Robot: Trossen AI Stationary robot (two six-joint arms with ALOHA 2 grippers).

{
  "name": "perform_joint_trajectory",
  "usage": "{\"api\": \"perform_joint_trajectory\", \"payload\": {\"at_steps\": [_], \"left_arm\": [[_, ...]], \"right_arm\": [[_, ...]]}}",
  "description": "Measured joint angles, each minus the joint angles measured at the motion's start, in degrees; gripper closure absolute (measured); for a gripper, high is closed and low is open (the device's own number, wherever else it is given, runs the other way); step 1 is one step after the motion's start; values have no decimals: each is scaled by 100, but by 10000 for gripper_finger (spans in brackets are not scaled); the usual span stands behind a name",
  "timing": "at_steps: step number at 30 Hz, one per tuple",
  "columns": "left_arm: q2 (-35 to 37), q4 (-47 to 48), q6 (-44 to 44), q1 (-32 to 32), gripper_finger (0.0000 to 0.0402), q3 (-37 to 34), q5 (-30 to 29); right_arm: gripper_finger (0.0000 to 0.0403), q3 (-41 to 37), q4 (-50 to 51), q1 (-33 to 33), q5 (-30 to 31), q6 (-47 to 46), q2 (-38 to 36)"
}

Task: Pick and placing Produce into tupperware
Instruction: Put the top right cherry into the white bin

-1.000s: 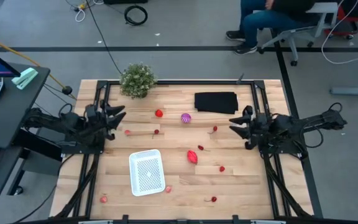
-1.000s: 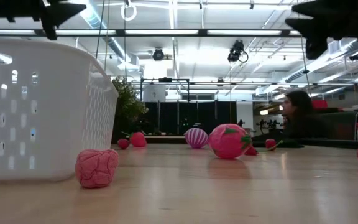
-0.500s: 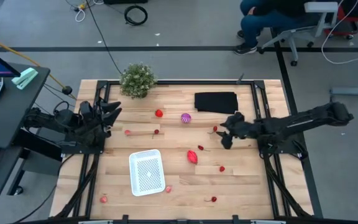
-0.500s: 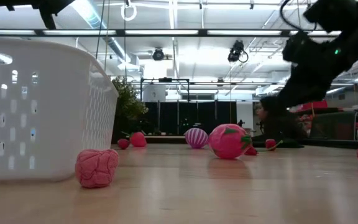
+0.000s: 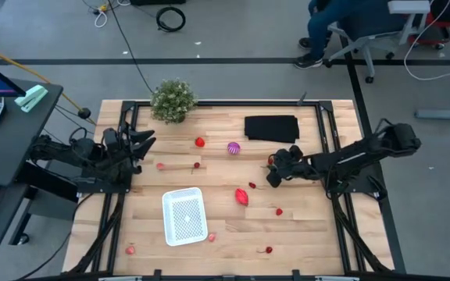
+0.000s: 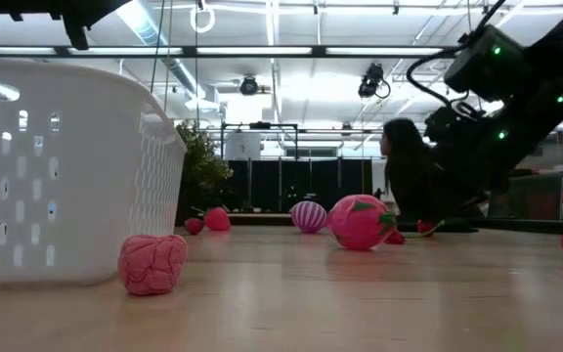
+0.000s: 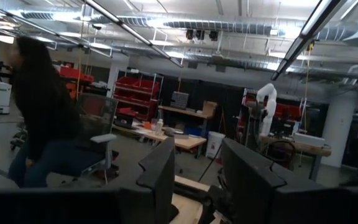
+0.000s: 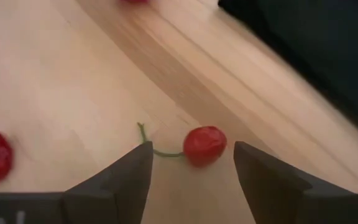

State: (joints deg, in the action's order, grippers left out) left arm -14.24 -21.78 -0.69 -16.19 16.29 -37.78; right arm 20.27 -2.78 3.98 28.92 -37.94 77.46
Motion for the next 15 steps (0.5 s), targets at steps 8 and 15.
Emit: {"api": "perform_joint_trajectory", "payload": {"at_steps": [8, 15], "left_arm": [[0, 32, 2, -4, 256, 0, 2], [0, 84, 4, -7, 264, 0, 2]], "right_arm": [[170, -2, -700, -170, 141, -261, 739], [189, 13, -750, -165, 371, -707, 1056]]}}
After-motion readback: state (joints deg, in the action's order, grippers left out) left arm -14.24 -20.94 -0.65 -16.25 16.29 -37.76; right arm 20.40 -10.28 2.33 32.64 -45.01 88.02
